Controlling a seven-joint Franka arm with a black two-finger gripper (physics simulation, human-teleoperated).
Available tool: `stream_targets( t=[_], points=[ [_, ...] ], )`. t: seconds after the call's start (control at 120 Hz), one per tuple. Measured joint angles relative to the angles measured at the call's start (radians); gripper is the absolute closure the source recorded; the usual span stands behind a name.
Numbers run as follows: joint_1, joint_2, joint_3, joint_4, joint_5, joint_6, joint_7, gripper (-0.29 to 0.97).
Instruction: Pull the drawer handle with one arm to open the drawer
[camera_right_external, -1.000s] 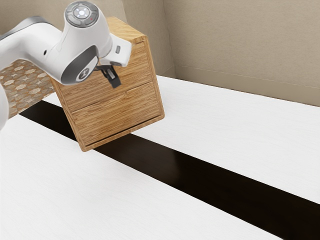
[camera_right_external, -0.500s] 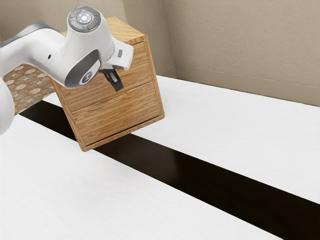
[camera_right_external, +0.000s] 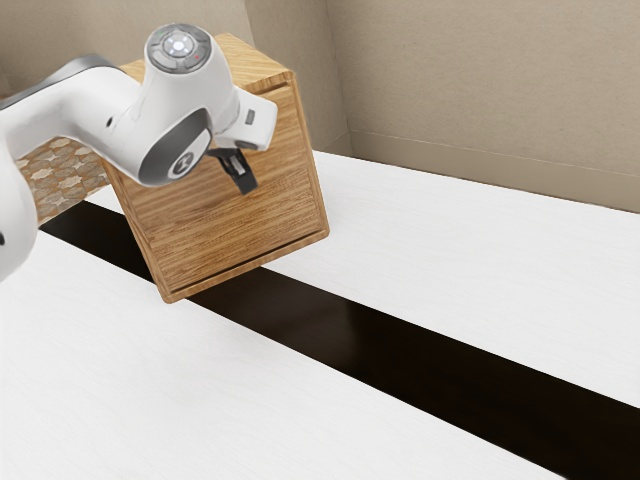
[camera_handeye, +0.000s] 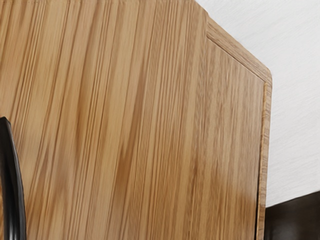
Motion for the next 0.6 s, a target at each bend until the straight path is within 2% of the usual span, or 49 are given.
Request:
stream_targets(
  t=[0.175, 0.358, 0.6],
  points=[
    [-0.03, -0.045, 0.0, -0.056, 0.006, -0.005, -0.015, 0.01],
    [-0.062, -0.128, 0.0, -0.148, 0.028, -0.008, -0.039, 0.13],
    [-0.127, -0.193, 0.001, -0.228, 0.067, -0.026, -0.083, 0.11]
  ],
)
